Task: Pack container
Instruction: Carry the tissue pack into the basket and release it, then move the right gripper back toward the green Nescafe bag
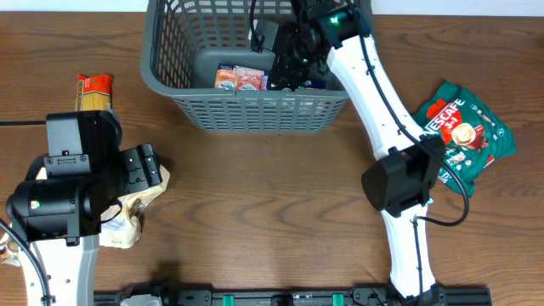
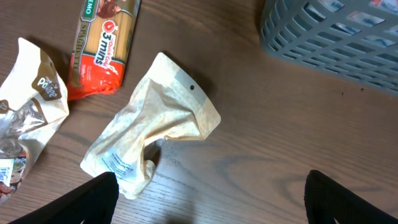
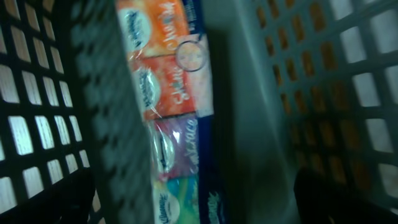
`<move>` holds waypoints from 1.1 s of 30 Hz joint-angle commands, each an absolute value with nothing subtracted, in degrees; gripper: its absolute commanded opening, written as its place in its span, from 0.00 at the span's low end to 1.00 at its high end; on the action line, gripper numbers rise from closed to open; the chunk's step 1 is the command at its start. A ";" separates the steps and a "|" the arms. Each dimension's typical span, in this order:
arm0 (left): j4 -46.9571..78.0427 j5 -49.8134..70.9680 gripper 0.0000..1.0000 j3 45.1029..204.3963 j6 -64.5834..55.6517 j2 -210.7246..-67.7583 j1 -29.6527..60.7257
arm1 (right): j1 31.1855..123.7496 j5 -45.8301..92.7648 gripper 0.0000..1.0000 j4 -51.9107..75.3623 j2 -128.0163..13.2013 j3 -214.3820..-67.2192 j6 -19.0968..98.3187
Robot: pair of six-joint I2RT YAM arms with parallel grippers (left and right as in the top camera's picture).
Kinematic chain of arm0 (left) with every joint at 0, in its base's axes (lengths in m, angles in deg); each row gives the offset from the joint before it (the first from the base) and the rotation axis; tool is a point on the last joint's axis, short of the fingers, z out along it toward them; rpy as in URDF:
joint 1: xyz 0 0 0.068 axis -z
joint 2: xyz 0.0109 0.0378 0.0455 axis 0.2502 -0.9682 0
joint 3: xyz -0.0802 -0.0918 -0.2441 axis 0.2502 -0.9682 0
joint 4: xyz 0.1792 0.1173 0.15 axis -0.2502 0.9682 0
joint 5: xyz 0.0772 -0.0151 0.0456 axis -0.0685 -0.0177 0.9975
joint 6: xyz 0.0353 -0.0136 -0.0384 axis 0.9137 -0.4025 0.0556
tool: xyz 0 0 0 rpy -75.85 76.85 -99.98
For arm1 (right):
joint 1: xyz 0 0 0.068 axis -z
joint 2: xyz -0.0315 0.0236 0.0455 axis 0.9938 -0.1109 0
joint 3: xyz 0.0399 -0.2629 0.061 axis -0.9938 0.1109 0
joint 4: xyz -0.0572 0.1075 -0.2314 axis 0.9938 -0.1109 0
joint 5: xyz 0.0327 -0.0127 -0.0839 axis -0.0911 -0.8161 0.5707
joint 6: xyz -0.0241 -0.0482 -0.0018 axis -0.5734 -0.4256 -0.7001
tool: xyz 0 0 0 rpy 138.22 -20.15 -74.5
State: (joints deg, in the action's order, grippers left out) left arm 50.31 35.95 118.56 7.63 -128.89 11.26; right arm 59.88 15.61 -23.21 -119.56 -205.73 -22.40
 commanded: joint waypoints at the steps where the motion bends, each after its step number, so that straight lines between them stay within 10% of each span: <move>1: 50.57 35.78 0.86 120.01 7.92 -128.89 11.02 | 59.60 14.52 0.88 -22.29 -113.39 -206.43 -18.81; 13: 50.59 35.78 0.86 120.01 7.92 -128.89 11.02 | 65.89 34.65 0.91 -7.56 -91.97 -206.43 17.23; 21: 50.55 35.78 0.86 120.01 7.92 -128.89 11.02 | 88.34 45.58 0.99 -35.41 -82.97 -206.43 57.32; 33: 50.50 35.78 0.86 120.01 7.94 -128.89 11.02 | 106.99 39.61 0.99 -48.35 -82.71 -198.62 57.32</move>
